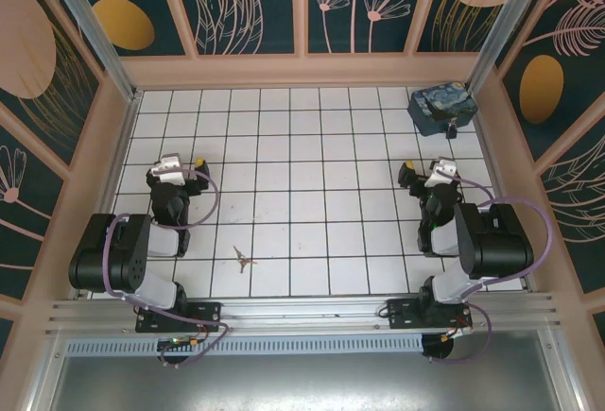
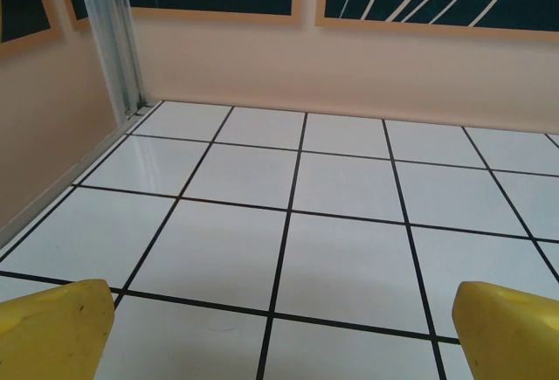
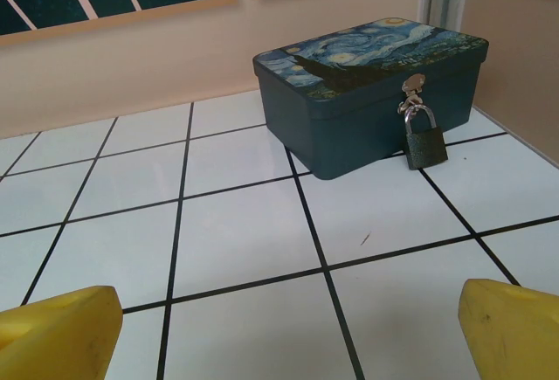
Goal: Unlock a padlock with a key
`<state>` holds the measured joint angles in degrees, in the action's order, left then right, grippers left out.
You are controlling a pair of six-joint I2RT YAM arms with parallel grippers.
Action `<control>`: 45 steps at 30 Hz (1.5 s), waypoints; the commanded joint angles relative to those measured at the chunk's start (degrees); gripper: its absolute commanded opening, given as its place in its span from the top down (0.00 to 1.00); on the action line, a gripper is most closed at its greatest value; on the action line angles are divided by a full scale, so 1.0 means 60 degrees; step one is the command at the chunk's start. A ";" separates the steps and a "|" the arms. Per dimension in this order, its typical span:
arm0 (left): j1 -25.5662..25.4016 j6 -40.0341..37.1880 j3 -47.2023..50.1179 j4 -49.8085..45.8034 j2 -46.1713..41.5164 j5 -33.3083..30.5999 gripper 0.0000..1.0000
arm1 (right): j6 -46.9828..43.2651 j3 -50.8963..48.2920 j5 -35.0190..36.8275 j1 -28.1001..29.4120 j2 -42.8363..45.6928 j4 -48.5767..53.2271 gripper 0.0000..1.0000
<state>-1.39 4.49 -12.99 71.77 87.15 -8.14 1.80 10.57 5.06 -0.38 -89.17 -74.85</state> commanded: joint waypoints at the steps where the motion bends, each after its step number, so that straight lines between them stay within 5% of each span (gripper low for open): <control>1: 0.0087 -0.0097 -0.0105 0.0117 -0.0052 0.0112 0.01 | -0.0118 0.0177 0.0182 0.0049 -0.0051 -0.0403 0.01; 31: 0.0112 0.0064 -0.0156 0.0042 -0.0020 -0.0132 0.01 | -0.0136 0.0322 -0.0600 -0.0141 -0.0023 -0.0149 0.01; 33: 0.0127 0.0097 -0.0285 -0.0218 -0.0202 -0.0180 0.01 | -0.0191 0.0551 -0.0636 -0.0112 0.0461 0.0644 0.01; 38: 0.0128 0.0454 -0.2544 -0.4603 -0.1278 -0.0684 0.01 | -0.0105 0.2889 -0.0032 -0.0162 0.2476 0.5706 0.01; 42: 0.0133 0.2185 -0.4112 -0.7195 -0.1562 -0.1444 0.01 | 0.0447 0.5623 -0.0243 -0.0633 0.2035 0.9322 0.01; 45: 0.0131 0.2563 -0.5417 -0.9117 -0.1116 -0.0908 0.01 | 0.1006 0.7418 -0.1166 -0.1352 0.1068 1.0652 0.01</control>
<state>-0.99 13.98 -40.99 33.61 79.02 -13.58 4.25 49.04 1.45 -5.48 -78.96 -27.53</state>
